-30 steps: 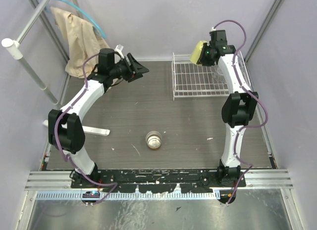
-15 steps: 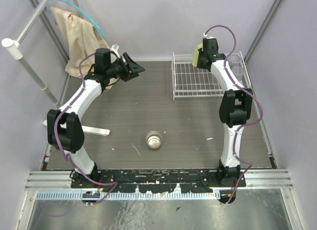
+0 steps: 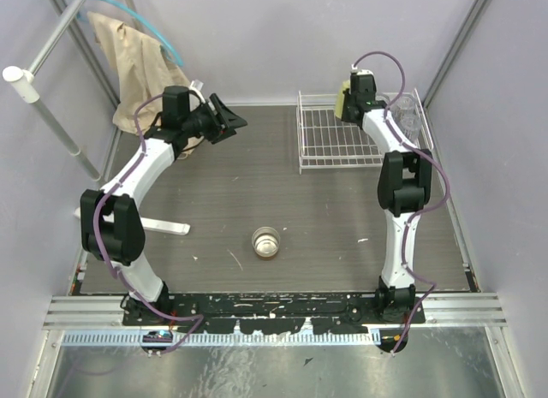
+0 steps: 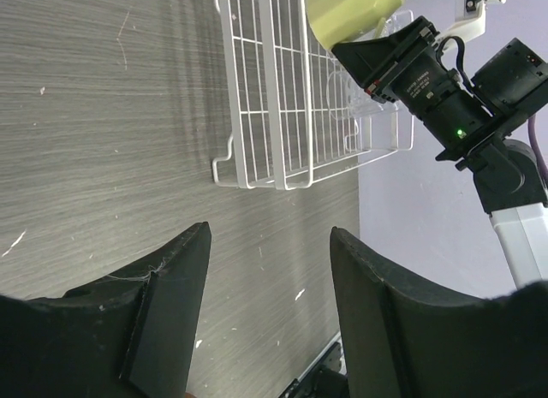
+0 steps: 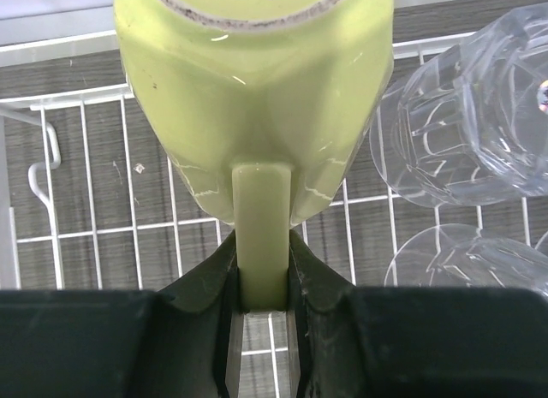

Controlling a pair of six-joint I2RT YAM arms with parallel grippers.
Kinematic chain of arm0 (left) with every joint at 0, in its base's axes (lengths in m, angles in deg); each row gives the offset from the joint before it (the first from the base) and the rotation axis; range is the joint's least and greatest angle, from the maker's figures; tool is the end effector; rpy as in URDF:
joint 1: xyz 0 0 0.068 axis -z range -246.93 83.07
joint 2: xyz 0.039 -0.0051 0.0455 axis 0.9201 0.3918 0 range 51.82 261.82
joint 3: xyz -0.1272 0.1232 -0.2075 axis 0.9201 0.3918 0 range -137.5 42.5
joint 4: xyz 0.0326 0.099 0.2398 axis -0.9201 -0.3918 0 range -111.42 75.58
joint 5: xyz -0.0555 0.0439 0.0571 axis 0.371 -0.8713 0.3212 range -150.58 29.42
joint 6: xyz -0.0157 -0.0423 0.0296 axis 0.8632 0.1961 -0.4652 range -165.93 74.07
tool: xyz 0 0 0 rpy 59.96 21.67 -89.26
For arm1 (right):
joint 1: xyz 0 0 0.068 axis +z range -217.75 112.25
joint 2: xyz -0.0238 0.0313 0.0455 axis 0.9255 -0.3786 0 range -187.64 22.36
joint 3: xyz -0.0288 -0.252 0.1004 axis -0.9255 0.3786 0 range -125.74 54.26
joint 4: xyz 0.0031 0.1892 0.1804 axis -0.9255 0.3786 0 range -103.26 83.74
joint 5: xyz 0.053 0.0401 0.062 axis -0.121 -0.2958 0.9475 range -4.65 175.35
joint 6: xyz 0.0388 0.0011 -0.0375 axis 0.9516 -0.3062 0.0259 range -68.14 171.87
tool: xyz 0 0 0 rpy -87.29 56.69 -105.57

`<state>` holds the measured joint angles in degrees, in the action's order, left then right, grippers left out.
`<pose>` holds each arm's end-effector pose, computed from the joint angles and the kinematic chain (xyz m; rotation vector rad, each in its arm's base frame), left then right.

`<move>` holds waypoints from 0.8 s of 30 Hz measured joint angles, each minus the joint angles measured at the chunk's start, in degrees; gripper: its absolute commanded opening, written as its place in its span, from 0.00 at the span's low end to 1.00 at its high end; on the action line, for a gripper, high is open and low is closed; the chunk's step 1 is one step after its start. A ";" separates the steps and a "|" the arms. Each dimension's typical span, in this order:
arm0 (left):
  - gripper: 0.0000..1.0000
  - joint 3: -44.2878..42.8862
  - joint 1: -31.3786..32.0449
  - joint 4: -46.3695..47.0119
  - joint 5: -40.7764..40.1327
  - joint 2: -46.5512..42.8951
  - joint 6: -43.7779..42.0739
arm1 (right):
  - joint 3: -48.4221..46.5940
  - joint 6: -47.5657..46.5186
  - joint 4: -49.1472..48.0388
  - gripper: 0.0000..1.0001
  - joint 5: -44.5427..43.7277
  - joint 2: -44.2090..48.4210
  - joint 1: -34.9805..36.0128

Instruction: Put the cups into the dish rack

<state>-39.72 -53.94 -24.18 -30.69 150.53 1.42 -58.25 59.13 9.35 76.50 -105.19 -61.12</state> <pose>0.3916 -0.1085 0.3160 -0.2935 2.1544 -1.1653 0.5165 0.0546 0.2504 0.0966 2.2169 -0.0384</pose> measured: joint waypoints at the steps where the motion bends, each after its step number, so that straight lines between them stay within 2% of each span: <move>1: 0.65 0.02 0.00 -0.09 -0.11 -0.04 -0.07 | 0.09 -0.09 -0.52 0.01 0.00 -0.31 0.00; 14: 0.65 3.30 0.00 -0.90 -1.38 -1.14 -0.46 | 8.70 -3.72 -12.33 0.01 -0.22 -0.68 0.00; 24: 0.65 3.89 0.00 -1.11 -2.19 -1.81 -0.46 | 11.91 -5.01 -16.52 0.01 -0.31 -0.68 0.00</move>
<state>-35.83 -53.94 -25.29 -32.87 148.72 0.96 -46.34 54.13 -7.18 76.20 -105.87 -61.12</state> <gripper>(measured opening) 0.652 0.259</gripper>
